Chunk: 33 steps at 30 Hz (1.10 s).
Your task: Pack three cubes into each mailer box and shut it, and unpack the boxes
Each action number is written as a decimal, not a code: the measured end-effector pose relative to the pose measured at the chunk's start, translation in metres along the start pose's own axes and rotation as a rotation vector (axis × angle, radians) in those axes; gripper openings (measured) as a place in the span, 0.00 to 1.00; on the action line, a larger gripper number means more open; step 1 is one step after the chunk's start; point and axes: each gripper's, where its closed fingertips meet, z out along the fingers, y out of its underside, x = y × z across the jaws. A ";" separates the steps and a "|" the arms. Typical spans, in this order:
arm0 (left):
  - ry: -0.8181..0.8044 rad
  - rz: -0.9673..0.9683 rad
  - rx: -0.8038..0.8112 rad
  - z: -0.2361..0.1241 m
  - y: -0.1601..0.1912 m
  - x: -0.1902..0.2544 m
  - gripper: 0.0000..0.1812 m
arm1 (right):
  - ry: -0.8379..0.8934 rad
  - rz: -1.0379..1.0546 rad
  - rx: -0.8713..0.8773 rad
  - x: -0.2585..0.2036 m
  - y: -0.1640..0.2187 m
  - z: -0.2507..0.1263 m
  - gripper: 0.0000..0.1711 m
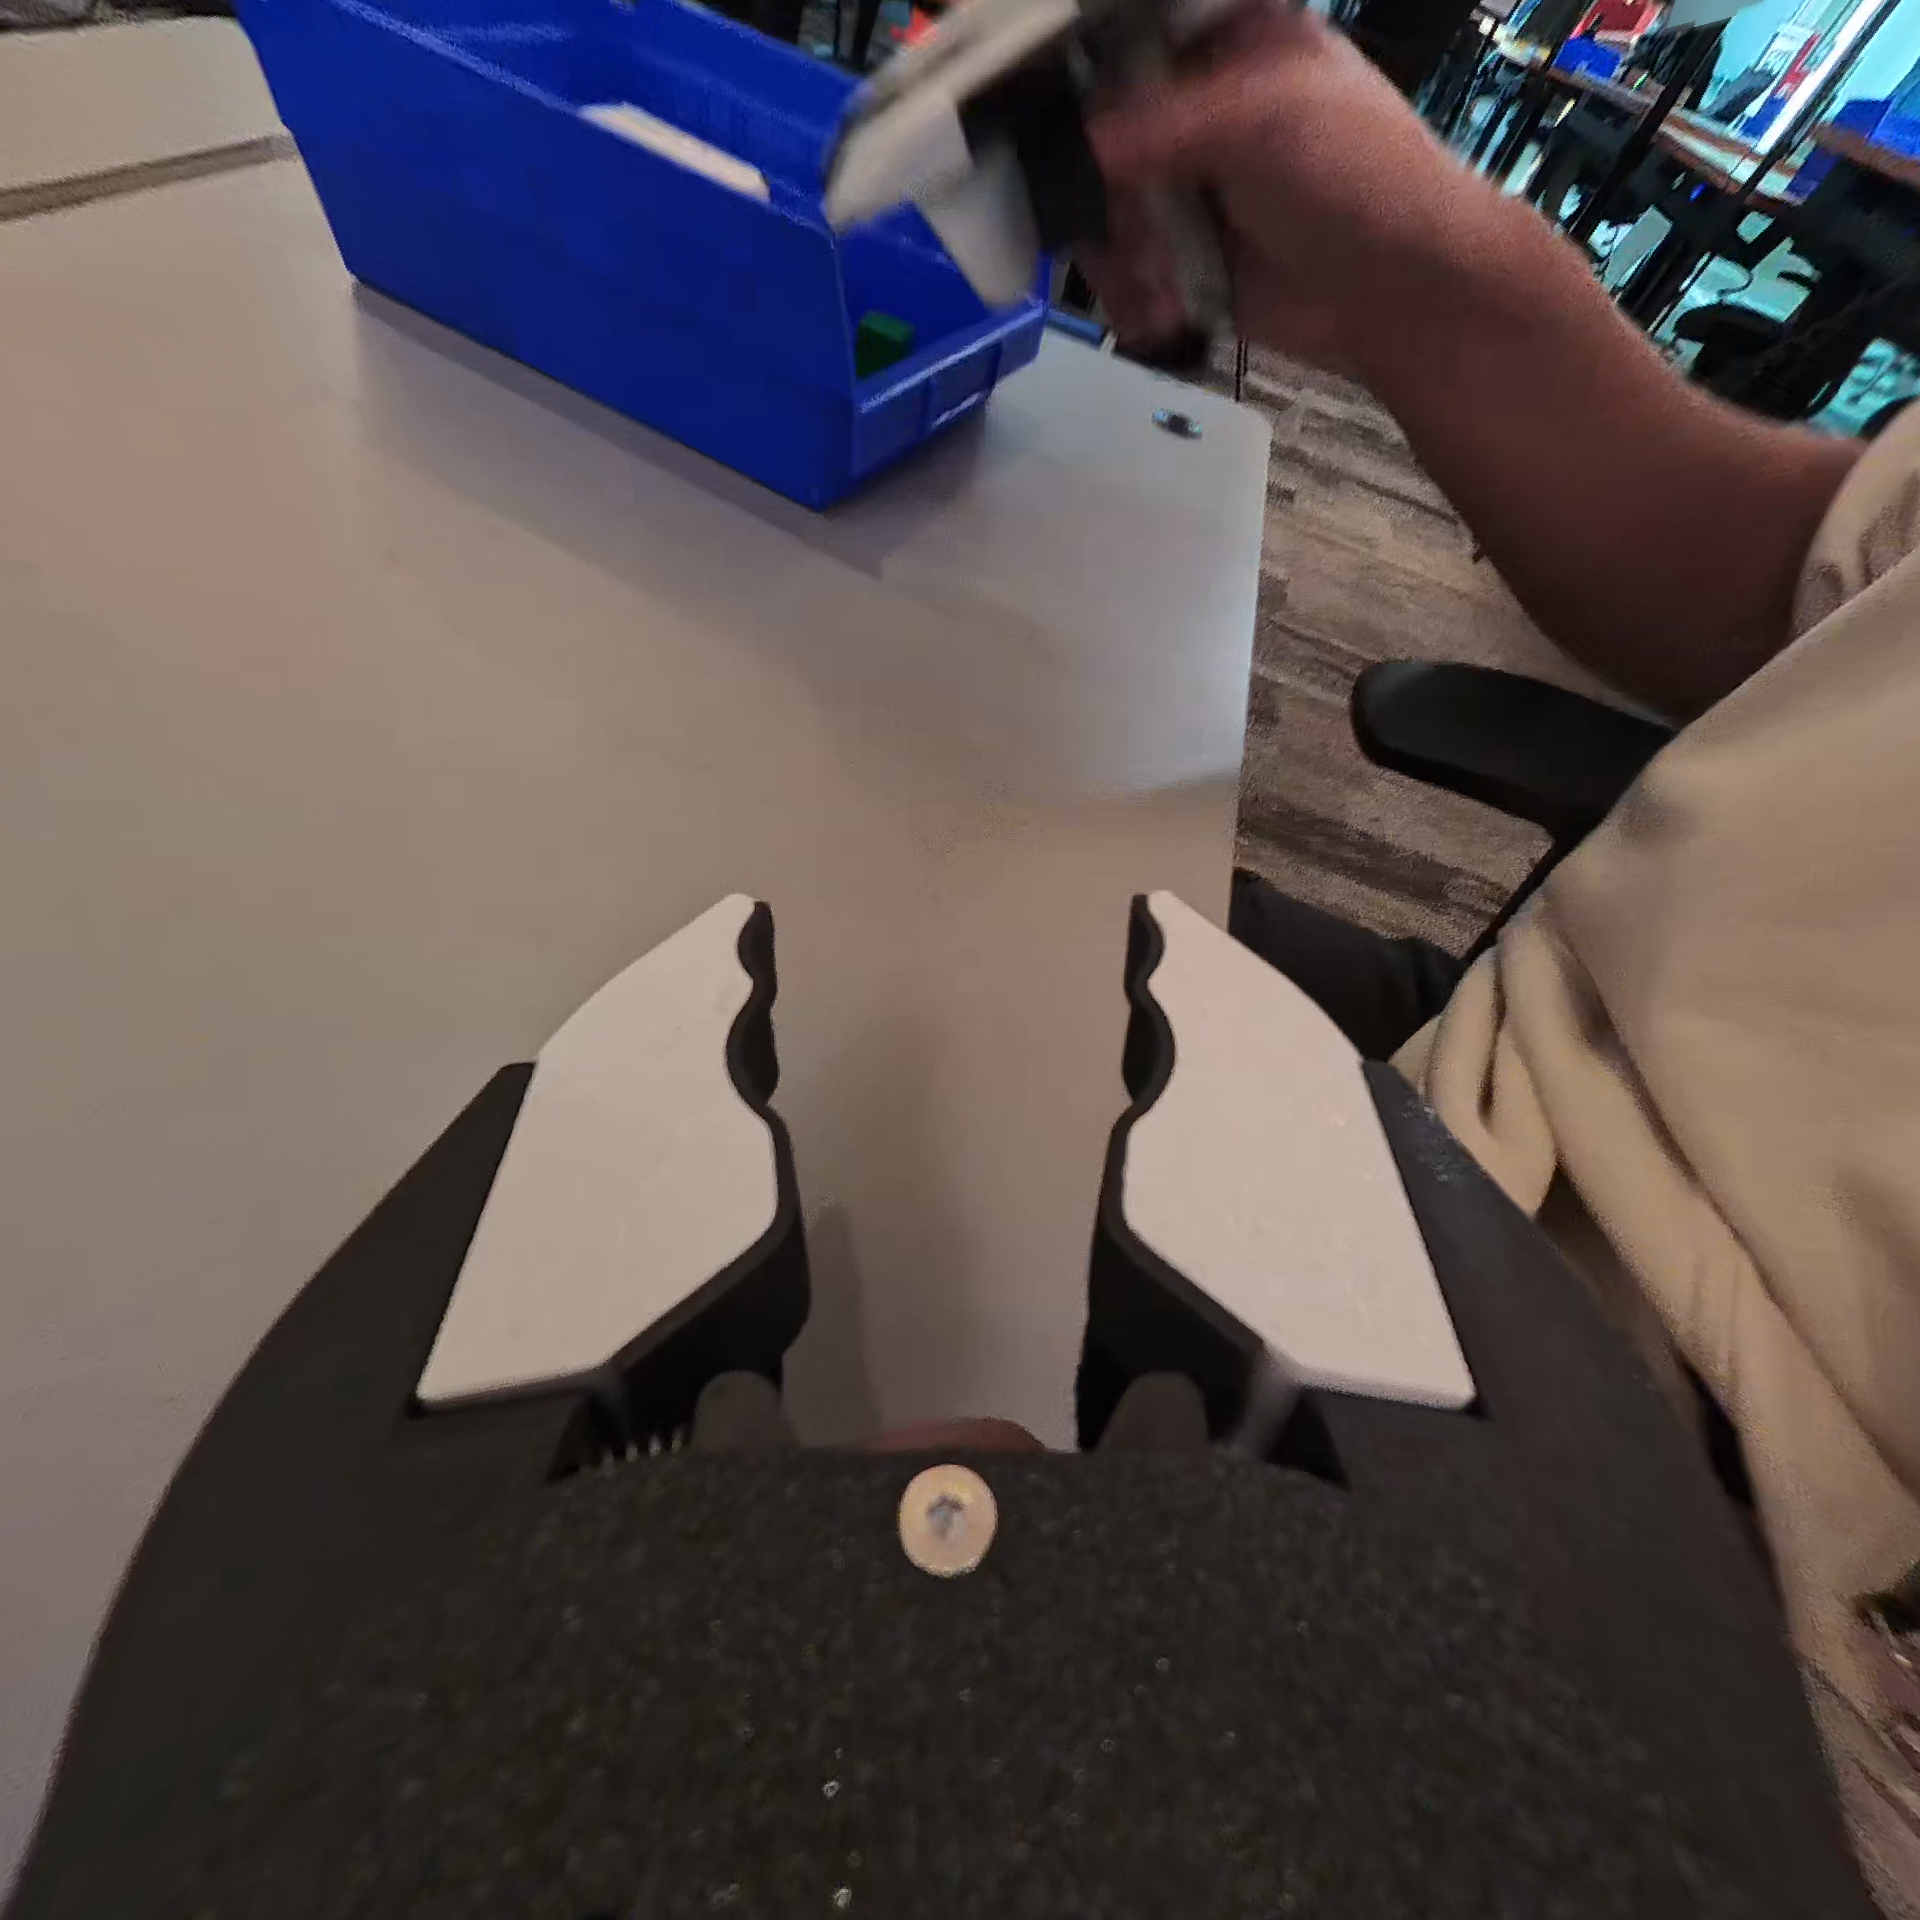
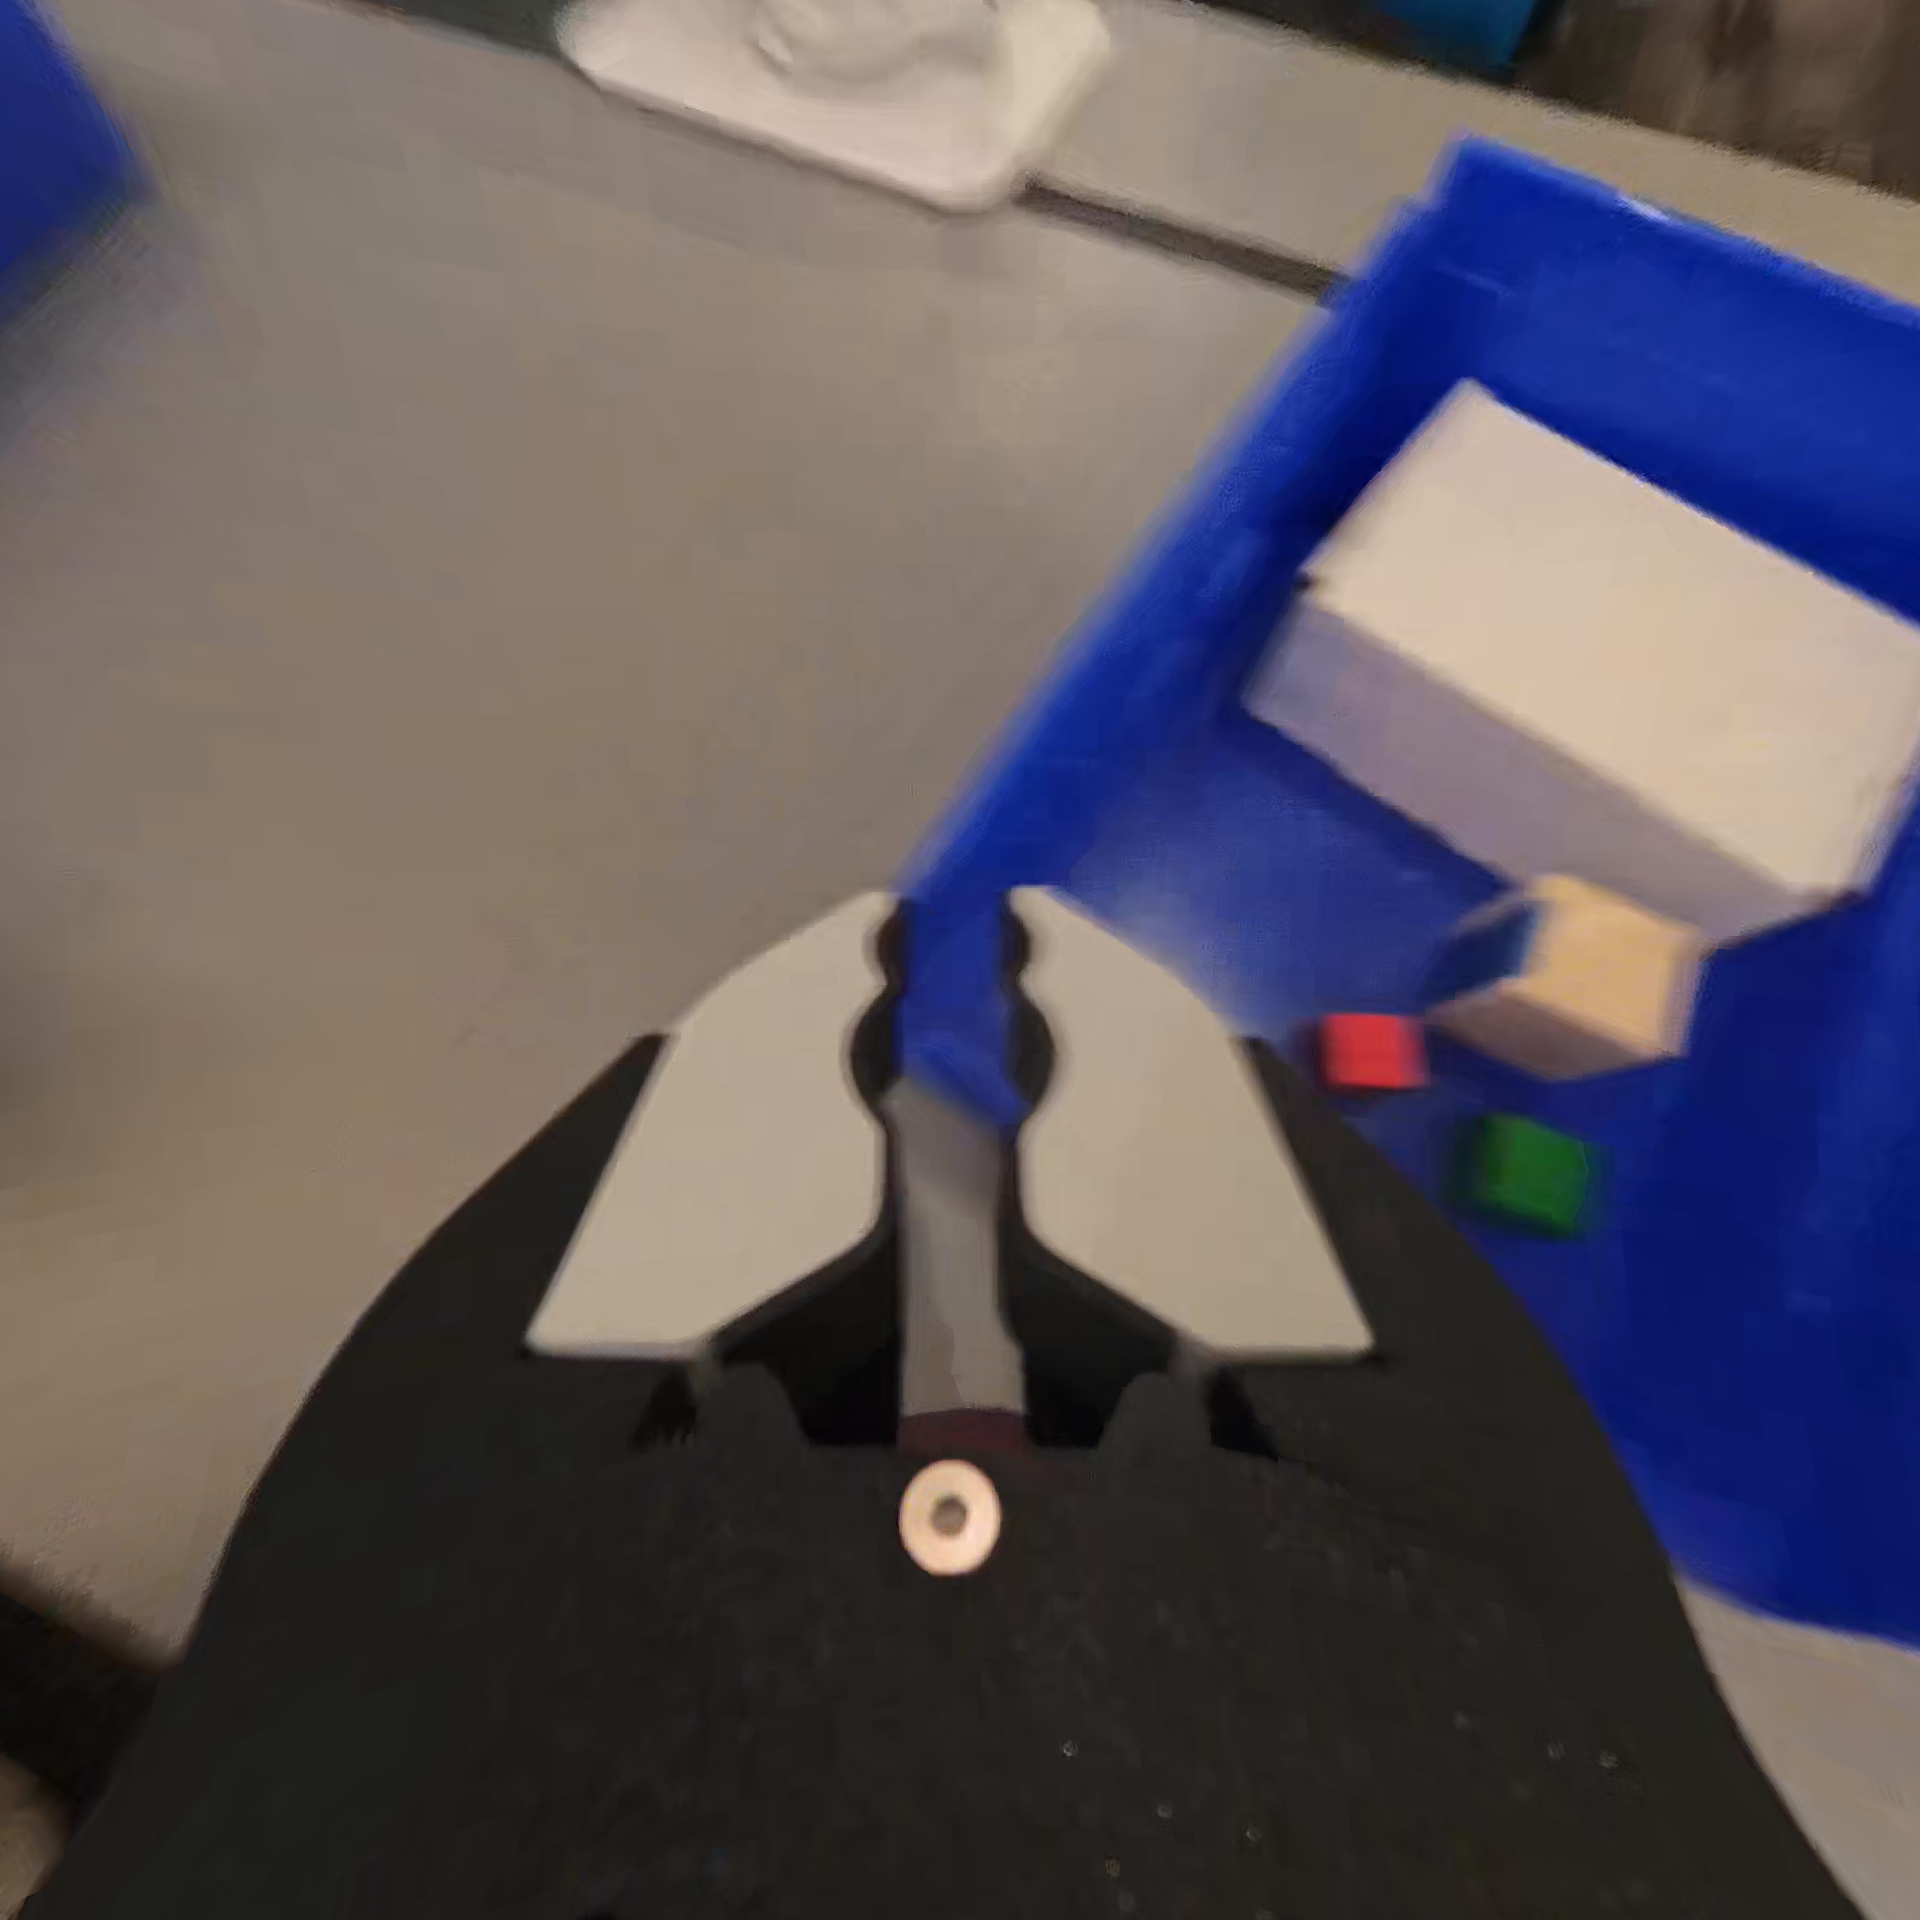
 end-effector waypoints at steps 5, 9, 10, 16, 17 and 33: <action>0.084 0.017 0.001 -0.053 -0.039 0.012 0.57 | -0.614 0.068 0.428 -0.217 0.014 -0.087 0.16; -0.098 0.160 -0.035 -0.115 -0.060 -0.027 0.58 | -0.683 -0.002 0.417 -0.255 0.045 -0.091 0.21; -0.193 0.228 -0.079 -0.131 -0.061 -0.051 0.57 | -0.653 -0.056 0.376 -0.253 0.056 -0.083 0.24; -0.558 0.468 -0.639 -0.213 -0.024 -0.223 0.52 | -0.597 -0.228 0.367 -0.250 0.071 -0.068 0.25; -0.536 0.479 -0.719 -0.217 -0.013 -0.245 0.54 | -0.626 -0.219 0.374 -0.255 0.069 -0.070 0.26; -0.367 0.454 -1.132 -0.212 0.073 -0.367 0.72 | -0.951 0.057 0.411 -0.254 0.047 -0.080 0.26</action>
